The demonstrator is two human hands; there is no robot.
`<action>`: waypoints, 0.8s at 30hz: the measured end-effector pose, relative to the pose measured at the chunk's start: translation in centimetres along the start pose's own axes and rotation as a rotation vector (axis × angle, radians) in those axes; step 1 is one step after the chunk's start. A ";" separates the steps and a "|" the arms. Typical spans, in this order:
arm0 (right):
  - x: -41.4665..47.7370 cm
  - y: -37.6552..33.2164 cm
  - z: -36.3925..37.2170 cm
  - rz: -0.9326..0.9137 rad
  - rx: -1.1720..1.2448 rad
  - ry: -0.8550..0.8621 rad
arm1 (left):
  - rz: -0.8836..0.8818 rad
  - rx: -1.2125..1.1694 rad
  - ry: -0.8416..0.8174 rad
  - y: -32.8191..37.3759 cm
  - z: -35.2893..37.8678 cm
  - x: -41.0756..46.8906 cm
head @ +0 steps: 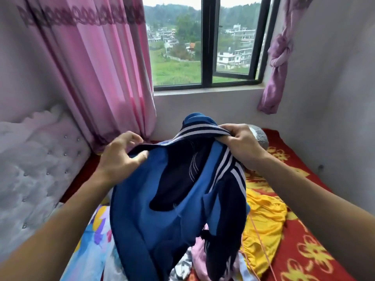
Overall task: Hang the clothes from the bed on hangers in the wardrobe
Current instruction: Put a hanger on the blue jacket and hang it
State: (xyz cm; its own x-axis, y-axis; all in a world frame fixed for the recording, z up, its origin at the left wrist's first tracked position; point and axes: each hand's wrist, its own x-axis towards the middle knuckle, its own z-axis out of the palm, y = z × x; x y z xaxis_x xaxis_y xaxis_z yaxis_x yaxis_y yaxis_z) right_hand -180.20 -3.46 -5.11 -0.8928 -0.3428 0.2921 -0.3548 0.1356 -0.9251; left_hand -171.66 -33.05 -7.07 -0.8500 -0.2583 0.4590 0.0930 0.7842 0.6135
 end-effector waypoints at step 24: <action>-3.8 14.1 -7.0 0.479 -0.053 -0.135 | -0.252 -0.240 -0.612 -0.5 9.1 -5.0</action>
State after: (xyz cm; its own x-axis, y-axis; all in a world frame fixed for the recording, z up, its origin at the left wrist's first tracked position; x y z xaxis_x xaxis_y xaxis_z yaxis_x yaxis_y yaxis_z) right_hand -183.80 6.27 -17.52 -0.9161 -0.3474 -0.2000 0.0698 0.3532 -0.9329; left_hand -172.20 -26.99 -15.51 -0.9931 0.0031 -0.1169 -0.0936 0.5781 0.8106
